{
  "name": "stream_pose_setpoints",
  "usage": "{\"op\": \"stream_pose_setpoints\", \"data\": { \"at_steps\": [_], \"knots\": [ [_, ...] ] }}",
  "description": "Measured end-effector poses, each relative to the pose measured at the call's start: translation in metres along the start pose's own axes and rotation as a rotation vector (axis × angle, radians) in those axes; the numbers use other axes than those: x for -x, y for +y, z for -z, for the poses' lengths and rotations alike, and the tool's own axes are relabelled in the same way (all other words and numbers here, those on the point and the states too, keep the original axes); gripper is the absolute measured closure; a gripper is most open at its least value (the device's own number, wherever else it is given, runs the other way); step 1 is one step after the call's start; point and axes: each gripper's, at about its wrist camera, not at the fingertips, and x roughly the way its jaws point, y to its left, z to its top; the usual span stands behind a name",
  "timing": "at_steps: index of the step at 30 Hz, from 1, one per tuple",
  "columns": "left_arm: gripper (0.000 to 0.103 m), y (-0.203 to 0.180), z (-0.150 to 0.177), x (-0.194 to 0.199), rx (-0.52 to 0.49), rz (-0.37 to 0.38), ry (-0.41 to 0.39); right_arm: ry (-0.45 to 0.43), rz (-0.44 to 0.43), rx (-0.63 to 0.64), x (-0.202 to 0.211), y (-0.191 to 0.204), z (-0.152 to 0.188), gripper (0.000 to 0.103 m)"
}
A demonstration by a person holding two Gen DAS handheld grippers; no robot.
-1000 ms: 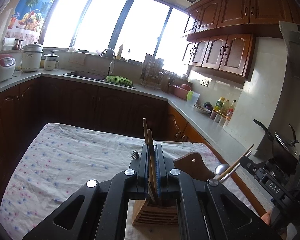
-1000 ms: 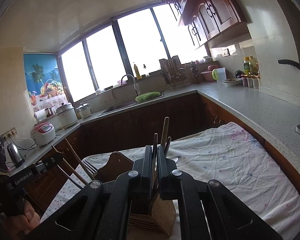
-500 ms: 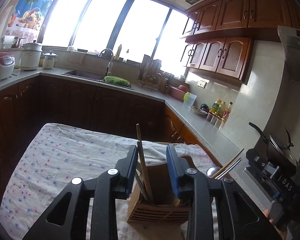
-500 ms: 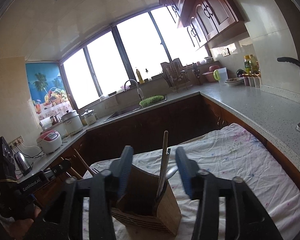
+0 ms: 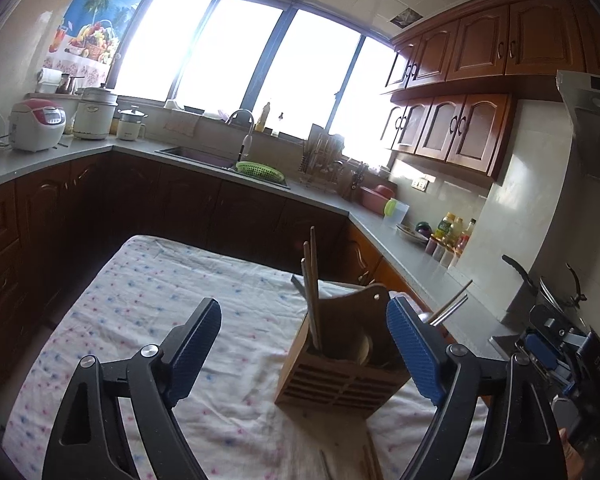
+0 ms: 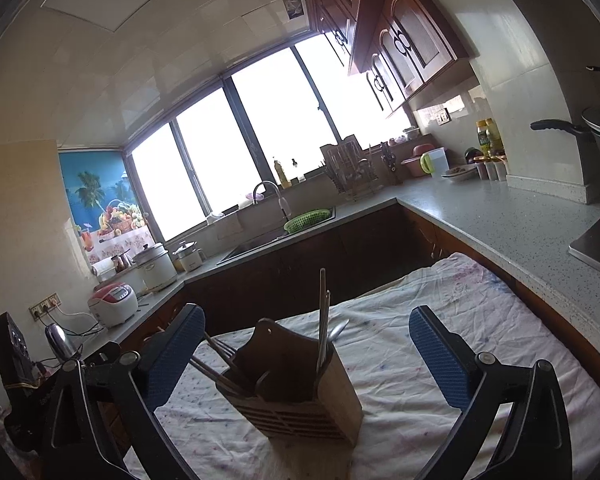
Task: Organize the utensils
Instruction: 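Move both open grippers back over the remaining chopsticks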
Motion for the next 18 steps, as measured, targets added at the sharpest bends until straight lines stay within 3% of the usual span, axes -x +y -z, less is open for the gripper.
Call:
{"op": "stream_pose_setpoints", "data": {
  "at_steps": [18],
  "knots": [
    [0.015, -0.002, 0.056, 0.050, 0.064, -0.053, 0.164, 0.194, 0.031, -0.050, 0.047, -0.021, 0.089, 0.000]
  ]
}}
